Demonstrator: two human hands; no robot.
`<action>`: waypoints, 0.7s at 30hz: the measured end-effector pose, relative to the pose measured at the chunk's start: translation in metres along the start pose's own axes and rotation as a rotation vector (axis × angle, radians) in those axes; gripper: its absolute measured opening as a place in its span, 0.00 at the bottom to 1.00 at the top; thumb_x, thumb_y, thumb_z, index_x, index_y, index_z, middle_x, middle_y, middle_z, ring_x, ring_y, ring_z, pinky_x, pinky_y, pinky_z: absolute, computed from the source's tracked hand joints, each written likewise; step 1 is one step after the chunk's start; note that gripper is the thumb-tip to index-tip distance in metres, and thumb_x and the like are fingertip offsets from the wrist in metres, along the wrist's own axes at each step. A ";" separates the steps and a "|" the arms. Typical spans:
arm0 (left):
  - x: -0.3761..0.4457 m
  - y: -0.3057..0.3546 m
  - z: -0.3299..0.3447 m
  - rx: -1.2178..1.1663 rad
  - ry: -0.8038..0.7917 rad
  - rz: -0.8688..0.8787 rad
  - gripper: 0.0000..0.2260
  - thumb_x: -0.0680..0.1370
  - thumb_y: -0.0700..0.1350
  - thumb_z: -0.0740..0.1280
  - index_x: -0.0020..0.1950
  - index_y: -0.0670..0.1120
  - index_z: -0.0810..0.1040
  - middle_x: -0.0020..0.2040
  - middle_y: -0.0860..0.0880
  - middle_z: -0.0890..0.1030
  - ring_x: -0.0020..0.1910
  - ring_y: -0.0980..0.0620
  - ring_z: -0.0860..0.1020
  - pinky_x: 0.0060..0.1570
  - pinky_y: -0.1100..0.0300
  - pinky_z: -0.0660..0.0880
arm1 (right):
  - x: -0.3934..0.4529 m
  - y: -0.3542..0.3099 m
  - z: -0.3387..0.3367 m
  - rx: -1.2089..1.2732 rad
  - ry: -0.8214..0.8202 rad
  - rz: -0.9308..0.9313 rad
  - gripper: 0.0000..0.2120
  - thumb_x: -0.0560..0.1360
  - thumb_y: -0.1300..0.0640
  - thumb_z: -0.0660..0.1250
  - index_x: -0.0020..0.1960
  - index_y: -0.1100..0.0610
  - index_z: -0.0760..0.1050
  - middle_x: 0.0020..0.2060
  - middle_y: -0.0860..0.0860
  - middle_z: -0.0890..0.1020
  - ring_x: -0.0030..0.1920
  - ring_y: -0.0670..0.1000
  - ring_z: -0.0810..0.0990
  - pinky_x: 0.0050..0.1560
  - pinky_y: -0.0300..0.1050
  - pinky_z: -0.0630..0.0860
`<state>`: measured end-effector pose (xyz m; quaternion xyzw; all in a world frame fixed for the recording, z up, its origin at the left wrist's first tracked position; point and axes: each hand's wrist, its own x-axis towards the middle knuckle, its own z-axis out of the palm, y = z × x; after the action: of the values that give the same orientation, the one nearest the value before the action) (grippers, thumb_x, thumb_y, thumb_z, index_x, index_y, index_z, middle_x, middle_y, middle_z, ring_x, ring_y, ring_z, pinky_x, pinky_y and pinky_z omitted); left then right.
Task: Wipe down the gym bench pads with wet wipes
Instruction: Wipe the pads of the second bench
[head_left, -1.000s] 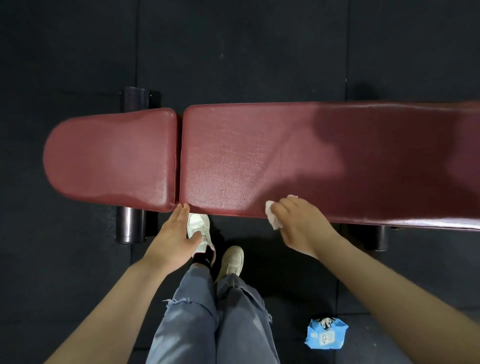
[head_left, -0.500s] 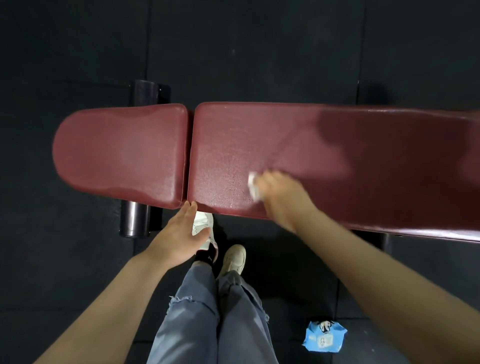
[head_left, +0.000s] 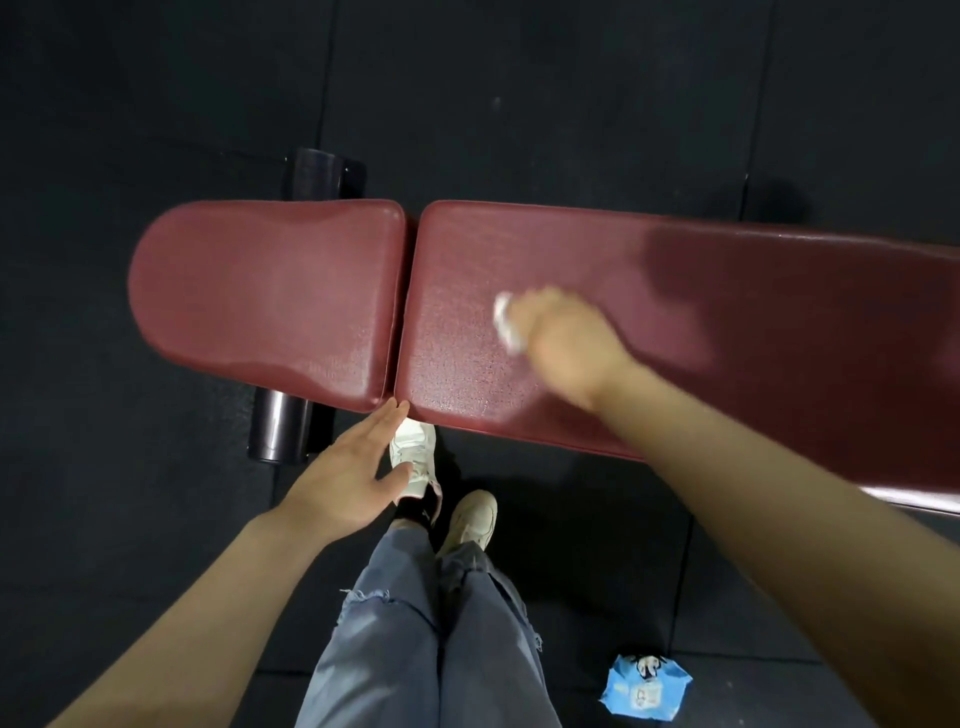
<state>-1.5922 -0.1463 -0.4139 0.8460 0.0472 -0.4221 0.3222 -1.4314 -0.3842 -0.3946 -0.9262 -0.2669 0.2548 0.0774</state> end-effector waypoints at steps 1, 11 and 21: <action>0.000 -0.001 0.000 -0.019 0.003 0.004 0.33 0.82 0.52 0.62 0.81 0.58 0.47 0.80 0.61 0.49 0.78 0.62 0.50 0.74 0.61 0.50 | -0.024 -0.011 0.008 0.063 -0.137 -0.149 0.06 0.70 0.62 0.63 0.40 0.52 0.69 0.31 0.46 0.72 0.36 0.53 0.77 0.33 0.40 0.67; 0.005 -0.013 0.010 -0.085 0.055 0.014 0.31 0.82 0.48 0.62 0.81 0.56 0.50 0.80 0.60 0.53 0.76 0.66 0.49 0.73 0.65 0.48 | 0.083 0.029 -0.032 -0.099 0.218 0.247 0.09 0.77 0.65 0.58 0.54 0.61 0.74 0.51 0.61 0.79 0.52 0.62 0.78 0.51 0.52 0.74; 0.005 -0.007 0.015 -0.208 0.055 -0.029 0.31 0.82 0.48 0.62 0.81 0.53 0.50 0.80 0.58 0.53 0.78 0.61 0.50 0.71 0.67 0.48 | -0.013 -0.037 0.009 -0.069 -0.307 -0.424 0.09 0.78 0.60 0.61 0.52 0.56 0.80 0.47 0.52 0.83 0.48 0.53 0.80 0.54 0.46 0.75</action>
<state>-1.6017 -0.1504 -0.4283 0.8186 0.1117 -0.3963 0.4005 -1.4619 -0.3601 -0.3864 -0.8020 -0.4724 0.3613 0.0559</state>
